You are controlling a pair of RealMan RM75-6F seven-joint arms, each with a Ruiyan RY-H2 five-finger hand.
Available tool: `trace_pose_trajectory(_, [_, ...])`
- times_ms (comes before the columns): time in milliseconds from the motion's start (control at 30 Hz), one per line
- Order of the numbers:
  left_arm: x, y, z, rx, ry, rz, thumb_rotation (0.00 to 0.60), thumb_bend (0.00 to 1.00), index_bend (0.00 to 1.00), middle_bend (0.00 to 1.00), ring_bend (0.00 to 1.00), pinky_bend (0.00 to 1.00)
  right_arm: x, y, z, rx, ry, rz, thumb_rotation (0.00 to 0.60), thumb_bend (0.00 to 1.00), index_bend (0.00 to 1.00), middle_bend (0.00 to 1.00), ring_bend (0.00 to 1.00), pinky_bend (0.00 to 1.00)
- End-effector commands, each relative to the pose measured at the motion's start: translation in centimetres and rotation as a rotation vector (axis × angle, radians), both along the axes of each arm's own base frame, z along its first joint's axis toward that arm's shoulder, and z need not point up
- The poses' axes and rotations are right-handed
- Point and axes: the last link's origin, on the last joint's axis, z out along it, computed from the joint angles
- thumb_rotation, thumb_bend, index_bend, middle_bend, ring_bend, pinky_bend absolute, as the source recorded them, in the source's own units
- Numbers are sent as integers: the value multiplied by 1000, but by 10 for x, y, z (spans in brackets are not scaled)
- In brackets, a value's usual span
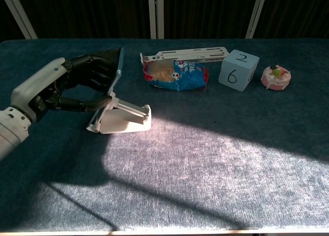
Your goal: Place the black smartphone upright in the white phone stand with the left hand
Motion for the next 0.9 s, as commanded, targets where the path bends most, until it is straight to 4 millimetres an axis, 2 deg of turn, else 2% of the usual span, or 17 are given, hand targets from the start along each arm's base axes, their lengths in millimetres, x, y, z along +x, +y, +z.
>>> trace_pose_trajectory(33, [-1,0,-1,2,0,4,600,308,381,470,325,397,-1,0,0,-2,-1,-2,600,46,0,0,0,9])
trace_pose_trajectory(733, [5,1,-10,-26,-63,18,600,297,380,461,320,397,-5,1,-1,1,-9,-17,600,46,0,0,0,9])
trace_pose_trajectory(800, [5,1,-11,-38,-54,16,600,286,353,430,295,381,-5,1,-1,1,-11,-18,600,46,0,0,0,9])
trace_pose_trajectory(900, [4,1,-12,-59,-40,12,600,261,235,325,215,345,-5,1,-1,1,-13,-18,600,46,0,0,0,9])
